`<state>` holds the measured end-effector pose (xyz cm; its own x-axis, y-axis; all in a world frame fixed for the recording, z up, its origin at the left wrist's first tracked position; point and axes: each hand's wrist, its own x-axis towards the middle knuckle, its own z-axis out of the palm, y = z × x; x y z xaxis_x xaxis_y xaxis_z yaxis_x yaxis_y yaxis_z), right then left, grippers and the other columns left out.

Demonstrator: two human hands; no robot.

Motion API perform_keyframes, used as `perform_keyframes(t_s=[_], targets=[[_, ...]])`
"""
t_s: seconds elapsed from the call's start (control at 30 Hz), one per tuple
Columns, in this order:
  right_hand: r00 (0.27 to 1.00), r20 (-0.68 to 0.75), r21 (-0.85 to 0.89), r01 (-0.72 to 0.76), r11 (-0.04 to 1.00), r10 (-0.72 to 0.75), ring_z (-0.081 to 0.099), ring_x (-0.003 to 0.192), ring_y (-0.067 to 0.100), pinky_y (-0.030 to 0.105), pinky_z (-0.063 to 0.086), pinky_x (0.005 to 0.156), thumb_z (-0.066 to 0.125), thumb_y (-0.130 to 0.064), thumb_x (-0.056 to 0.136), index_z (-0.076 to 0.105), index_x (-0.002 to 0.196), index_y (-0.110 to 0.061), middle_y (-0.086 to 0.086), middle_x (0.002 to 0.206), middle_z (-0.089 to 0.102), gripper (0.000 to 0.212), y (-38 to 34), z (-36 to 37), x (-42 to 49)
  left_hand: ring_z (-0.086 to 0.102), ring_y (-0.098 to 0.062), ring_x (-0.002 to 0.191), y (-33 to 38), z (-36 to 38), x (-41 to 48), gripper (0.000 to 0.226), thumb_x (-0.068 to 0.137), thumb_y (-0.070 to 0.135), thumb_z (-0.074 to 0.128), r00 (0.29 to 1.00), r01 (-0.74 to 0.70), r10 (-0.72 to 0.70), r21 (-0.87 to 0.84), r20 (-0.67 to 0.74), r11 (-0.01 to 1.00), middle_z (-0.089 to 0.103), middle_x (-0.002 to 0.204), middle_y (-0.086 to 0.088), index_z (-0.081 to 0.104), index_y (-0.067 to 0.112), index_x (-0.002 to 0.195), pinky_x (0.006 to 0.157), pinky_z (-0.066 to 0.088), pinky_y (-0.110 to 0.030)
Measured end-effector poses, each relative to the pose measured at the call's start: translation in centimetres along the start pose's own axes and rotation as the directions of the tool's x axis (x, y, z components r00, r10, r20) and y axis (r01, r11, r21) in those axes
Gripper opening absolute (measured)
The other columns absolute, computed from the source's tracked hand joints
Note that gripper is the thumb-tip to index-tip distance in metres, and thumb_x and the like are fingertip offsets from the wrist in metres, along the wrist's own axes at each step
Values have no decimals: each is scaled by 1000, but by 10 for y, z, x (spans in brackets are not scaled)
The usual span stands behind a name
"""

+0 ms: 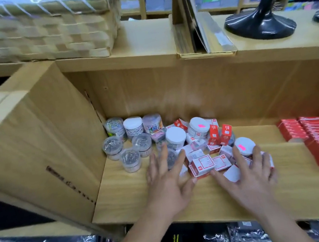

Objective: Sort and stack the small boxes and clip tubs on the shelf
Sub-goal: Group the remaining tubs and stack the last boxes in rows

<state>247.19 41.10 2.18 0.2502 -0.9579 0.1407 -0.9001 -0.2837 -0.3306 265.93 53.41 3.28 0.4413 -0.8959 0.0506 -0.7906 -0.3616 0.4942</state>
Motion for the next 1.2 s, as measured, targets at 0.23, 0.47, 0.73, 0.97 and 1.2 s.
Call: perform_keyframes(t_s=[0.23, 0.47, 0.73, 0.97, 1.2], targets=[[842, -256, 271, 534, 801, -475, 27, 145, 42, 60, 30, 112, 71, -37, 79, 62, 131, -11, 20, 154, 33, 58, -85, -5, -9, 46, -33, 127, -81, -44, -25, 54, 85, 30, 64, 928, 81, -104, -79, -359, 994, 44, 148, -10, 58, 14, 137, 105, 46, -49], [738, 36, 351, 622, 700, -673, 46, 134, 22, 35, 43, 109, 62, -41, 84, 62, 128, -23, 0, 141, 51, 48, -179, 13, 23, 48, -31, 131, -101, -56, -13, 52, 88, 23, 53, 939, 106, -109, -28, -327, 994, 45, 149, -7, 56, 15, 140, 110, 44, -38], [532, -100, 88, 847, 525, -841, 54, 117, 29, 42, 45, 102, 62, -24, 85, 69, 104, -16, 3, 114, 64, 22, -226, 28, 60, 30, -36, 148, -103, -55, 35, 68, 94, 43, 40, 941, 203, -164, 106, -295, 973, 41, 156, -20, 44, 2, 149, 121, 29, -46], [454, 31, 209, 868, 450, -891, 58, 117, 22, 36, 51, 95, 50, -33, 91, 66, 115, -20, -1, 119, 65, 32, -264, 36, 84, 34, -22, 147, -114, -57, -2, 49, 100, 44, 40, 921, 105, -179, -224, -345, 969, 39, 157, -10, 59, 15, 136, 119, 33, -37], [423, 146, 43, 900, 433, -894, 61, 115, 29, 39, 55, 91, 49, -39, 86, 62, 131, -14, 5, 130, 63, 53, -266, 51, 96, 22, -9, 152, -116, -52, -4, 63, 97, 52, 31, 913, 280, -365, -372, -182, 885, 25, 166, 0, 32, 30, 157, 122, 18, -19]])
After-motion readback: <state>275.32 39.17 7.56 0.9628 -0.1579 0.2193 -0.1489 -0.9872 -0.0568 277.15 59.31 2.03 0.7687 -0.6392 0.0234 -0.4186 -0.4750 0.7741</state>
